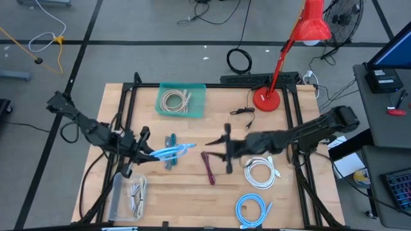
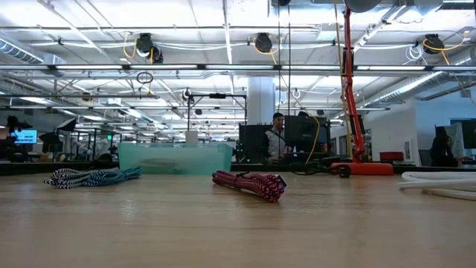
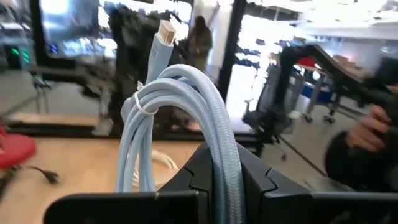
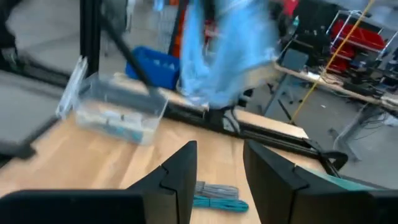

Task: Pick & Place USB Port
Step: Put the top blue HDMI cable into the green bin

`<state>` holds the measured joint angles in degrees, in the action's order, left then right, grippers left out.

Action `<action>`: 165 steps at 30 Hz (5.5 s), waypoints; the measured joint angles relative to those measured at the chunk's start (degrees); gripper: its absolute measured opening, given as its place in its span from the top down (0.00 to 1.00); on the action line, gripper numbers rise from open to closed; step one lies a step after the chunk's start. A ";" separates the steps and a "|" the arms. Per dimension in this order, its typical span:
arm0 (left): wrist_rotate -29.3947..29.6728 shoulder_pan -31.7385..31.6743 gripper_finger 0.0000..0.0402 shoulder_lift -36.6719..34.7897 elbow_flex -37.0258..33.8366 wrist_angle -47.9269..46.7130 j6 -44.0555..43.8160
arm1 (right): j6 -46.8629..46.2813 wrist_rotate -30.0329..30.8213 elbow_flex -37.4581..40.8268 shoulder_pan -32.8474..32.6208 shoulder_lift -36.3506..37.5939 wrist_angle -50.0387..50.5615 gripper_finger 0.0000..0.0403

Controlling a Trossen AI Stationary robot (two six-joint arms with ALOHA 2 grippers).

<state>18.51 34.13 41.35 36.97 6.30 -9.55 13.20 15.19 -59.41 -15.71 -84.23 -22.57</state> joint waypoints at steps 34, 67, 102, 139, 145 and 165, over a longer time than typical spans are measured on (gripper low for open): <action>-25.89 -17.96 0.92 16.86 0.00 16.92 -6.26 | -21.22 -31.98 5.58 8.42 0.09 -17.97 0.40; -37.29 -24.72 0.75 19.83 0.04 18.71 -10.91 | -23.51 -28.37 1.17 7.32 -7.74 -18.05 0.93; 19.25 -21.83 0.36 16.59 0.04 3.94 -8.41 | -14.35 30.01 0.40 0.56 -14.22 -29.11 0.93; 12.95 -29.18 0.97 22.07 0.11 2.02 -18.90 | -8.90 25.64 -9.11 -0.55 -20.41 -20.08 0.84; 8.12 -31.81 0.97 20.94 -0.02 -4.07 -25.44 | -7.27 31.49 -9.21 -0.60 -20.12 -18.47 0.65; -34.96 -66.92 0.97 21.84 20.06 -46.20 -36.98 | 6.61 51.13 -9.21 -0.24 -20.12 -17.14 0.26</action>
<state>-16.45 -32.79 63.19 57.03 -39.90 -46.53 19.81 66.32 -68.62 -15.95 -104.36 -39.71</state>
